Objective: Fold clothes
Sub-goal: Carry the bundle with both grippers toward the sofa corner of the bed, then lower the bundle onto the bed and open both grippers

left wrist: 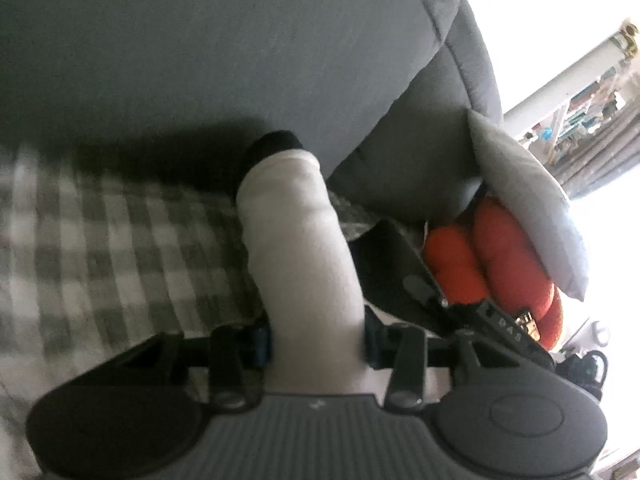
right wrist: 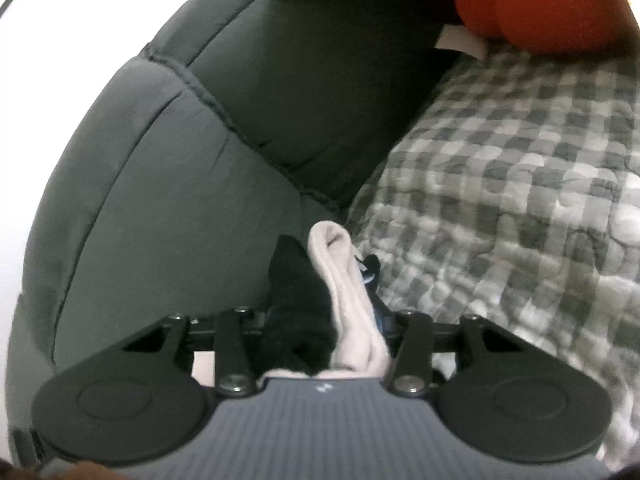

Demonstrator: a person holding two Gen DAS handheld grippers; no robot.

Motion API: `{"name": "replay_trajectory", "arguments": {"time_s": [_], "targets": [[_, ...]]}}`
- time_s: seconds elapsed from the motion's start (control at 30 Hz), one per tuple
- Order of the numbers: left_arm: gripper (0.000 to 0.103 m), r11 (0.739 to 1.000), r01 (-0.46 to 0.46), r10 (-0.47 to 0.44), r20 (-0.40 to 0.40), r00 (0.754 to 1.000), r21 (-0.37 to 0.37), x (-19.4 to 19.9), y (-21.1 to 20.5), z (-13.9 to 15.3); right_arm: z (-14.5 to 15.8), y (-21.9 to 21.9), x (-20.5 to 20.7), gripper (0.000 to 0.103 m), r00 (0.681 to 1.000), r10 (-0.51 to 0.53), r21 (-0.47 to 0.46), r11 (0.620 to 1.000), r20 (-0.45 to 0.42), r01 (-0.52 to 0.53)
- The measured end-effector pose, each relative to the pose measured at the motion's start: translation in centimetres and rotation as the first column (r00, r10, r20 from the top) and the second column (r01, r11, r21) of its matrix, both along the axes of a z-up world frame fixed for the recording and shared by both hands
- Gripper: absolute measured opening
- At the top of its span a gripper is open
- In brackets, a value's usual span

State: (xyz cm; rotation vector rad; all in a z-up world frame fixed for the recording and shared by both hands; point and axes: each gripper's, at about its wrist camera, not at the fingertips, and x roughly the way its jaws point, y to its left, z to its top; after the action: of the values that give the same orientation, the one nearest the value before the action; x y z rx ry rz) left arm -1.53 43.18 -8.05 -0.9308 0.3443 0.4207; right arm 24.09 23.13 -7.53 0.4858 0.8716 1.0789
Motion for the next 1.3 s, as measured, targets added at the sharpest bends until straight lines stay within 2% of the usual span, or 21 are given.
{"name": "replay_trajectory", "arguments": {"time_s": [0.1,0.23,0.33,0.43,0.5,0.57,0.63,0.7,0.77,0.87,0.93,1.0,1.07,1.1,1.17,1.2,1.3], "targets": [[0.044,0.996,0.068,-0.068,0.003,0.998,0.054,0.7,1.2,0.9,0.9,-0.8,-1.7,0.046,0.998,-0.038,-0.013,0.999,0.054,0.039],[0.044,0.989,0.138,-0.139,0.036,0.990,0.044,2.6,2.6,0.9,2.4,-1.9,-2.6,0.046,0.985,-0.130,-0.003,0.991,0.117,0.131],[0.044,0.983,0.176,-0.178,0.050,0.983,0.053,4.4,3.4,1.1,2.6,-2.0,-2.1,0.046,0.979,-0.167,0.007,0.986,0.120,0.167],[0.046,0.983,0.162,-0.160,-0.031,0.987,0.089,6.3,3.7,0.8,1.4,-1.4,-1.5,0.046,0.979,-0.179,-0.018,0.983,0.094,0.181],[0.053,0.985,0.160,-0.151,-0.118,0.981,0.070,6.9,3.9,-0.5,0.0,-0.8,-1.5,0.046,0.979,-0.174,-0.085,0.979,0.109,0.183],[0.059,0.986,0.155,-0.146,-0.121,0.982,0.067,6.5,4.0,-1.4,-0.9,-0.6,-1.5,0.050,0.975,-0.173,-0.144,0.970,0.141,0.193],[0.058,0.987,0.150,-0.143,-0.103,0.984,0.063,5.7,4.3,-0.8,-0.2,-1.1,-1.6,0.054,0.968,-0.186,-0.134,0.969,0.170,0.209],[0.056,0.987,0.106,-0.097,-0.083,0.992,0.120,4.8,4.0,0.9,0.5,-1.5,-1.6,0.054,0.960,-0.199,-0.123,0.966,0.199,0.226],[0.056,0.977,0.084,-0.077,-0.043,0.996,0.197,4.1,3.4,2.8,2.0,-1.7,-2.2,0.054,0.933,-0.207,-0.110,0.962,0.295,0.249],[0.049,0.938,0.109,-0.103,-0.038,0.994,0.329,5.3,1.9,4.4,3.8,-0.3,-3.5,0.054,0.875,-0.164,-0.113,0.964,0.455,0.239],[0.038,0.905,0.152,-0.141,-0.057,0.988,0.398,6.9,1.0,4.7,4.0,1.5,-4.3,0.051,0.845,-0.098,-0.151,0.967,0.526,0.206],[0.024,0.887,0.183,-0.158,-0.093,0.983,0.425,8.6,0.5,4.2,3.6,3.4,-5.0,0.048,0.805,-0.033,-0.200,0.962,0.593,0.187],[0.019,0.878,0.189,-0.142,-0.136,0.980,0.440,9.8,0.5,3.2,3.0,5.2,-5.4,0.041,0.762,0.024,-0.256,0.948,0.647,0.188],[0.018,0.880,0.189,-0.136,-0.151,0.979,0.435,9.6,0.7,2.4,2.6,5.7,-5.2,0.040,0.755,0.042,-0.279,0.941,0.654,0.190],[0.015,0.897,0.172,-0.119,-0.154,0.981,0.407,9.8,1.6,1.1,1.7,5.9,-4.5,0.035,0.755,0.059,-0.320,0.925,0.653,0.204],[0.002,0.903,0.157,-0.103,-0.151,0.983,0.401,9.5,2.1,0.5,1.3,5.5,-3.8,0.029,0.774,0.037,-0.319,0.923,0.632,0.216],[0.003,0.926,0.125,-0.086,-0.121,0.989,0.358,8.9,3.5,-0.9,0.1,4.3,-1.7,0.028,0.825,-0.031,-0.316,0.915,0.565,0.251]]}}
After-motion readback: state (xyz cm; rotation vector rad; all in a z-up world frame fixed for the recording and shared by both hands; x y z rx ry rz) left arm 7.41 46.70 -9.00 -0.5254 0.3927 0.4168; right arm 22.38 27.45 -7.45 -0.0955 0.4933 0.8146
